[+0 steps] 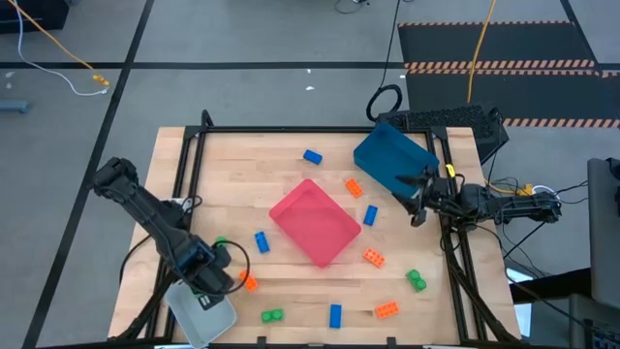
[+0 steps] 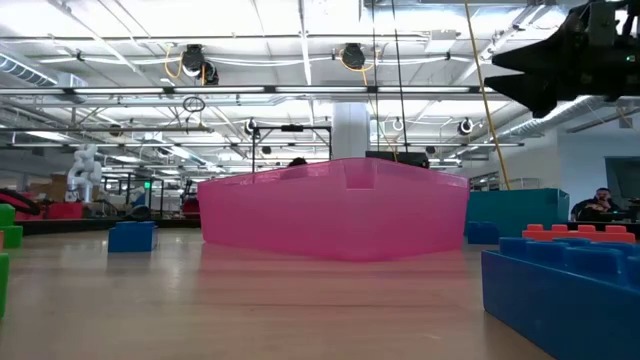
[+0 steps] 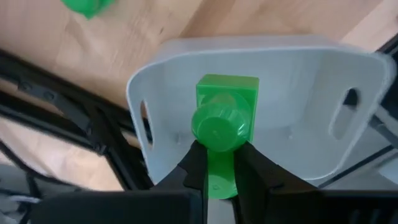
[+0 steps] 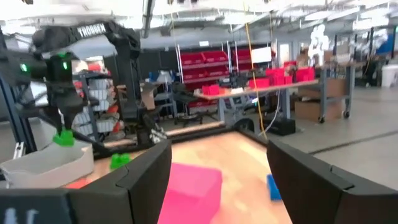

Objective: Sort & place blocks by color
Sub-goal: Put the green game piece into the gray bin, then put the blue game piece into the red bin

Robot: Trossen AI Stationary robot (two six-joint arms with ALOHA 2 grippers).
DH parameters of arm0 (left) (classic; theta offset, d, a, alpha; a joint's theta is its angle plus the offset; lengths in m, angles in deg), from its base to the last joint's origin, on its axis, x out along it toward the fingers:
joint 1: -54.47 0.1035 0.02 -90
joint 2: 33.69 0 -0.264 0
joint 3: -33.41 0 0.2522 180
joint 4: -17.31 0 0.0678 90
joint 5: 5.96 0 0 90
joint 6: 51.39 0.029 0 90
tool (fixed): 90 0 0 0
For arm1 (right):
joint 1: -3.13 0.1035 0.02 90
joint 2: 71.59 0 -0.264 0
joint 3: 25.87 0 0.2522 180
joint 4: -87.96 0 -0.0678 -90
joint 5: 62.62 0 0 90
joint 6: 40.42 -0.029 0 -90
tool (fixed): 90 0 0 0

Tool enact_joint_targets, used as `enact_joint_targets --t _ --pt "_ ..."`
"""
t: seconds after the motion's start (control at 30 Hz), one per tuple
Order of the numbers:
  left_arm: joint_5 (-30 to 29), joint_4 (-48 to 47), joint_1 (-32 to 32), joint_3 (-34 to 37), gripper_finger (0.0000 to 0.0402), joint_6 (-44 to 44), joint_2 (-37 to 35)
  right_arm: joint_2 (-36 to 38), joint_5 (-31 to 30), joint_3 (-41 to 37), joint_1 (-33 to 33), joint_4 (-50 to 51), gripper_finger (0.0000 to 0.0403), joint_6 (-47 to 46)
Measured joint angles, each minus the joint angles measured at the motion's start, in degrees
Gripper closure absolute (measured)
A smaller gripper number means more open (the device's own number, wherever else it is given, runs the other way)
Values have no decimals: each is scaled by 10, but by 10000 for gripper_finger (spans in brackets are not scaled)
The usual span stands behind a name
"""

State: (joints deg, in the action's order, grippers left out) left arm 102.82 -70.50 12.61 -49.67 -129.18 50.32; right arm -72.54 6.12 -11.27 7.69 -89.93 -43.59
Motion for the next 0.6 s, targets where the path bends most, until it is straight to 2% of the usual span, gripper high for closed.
enact_joint_targets --t 0.1,0.2,0.3,0.6 --pt "2 9 -6 9 358 -3 0 0 0 0 0 -7 142 16" --pt "3 16 -7 12 378 -4 0 0 -1 0 0 -7 142 29" --pt "2 16 -10 12 376 -7 0 0 -1 0 0 -7 142 39" --pt "2 2 -13 12 299 8 0 0 -1 0 0 -5 142 41"
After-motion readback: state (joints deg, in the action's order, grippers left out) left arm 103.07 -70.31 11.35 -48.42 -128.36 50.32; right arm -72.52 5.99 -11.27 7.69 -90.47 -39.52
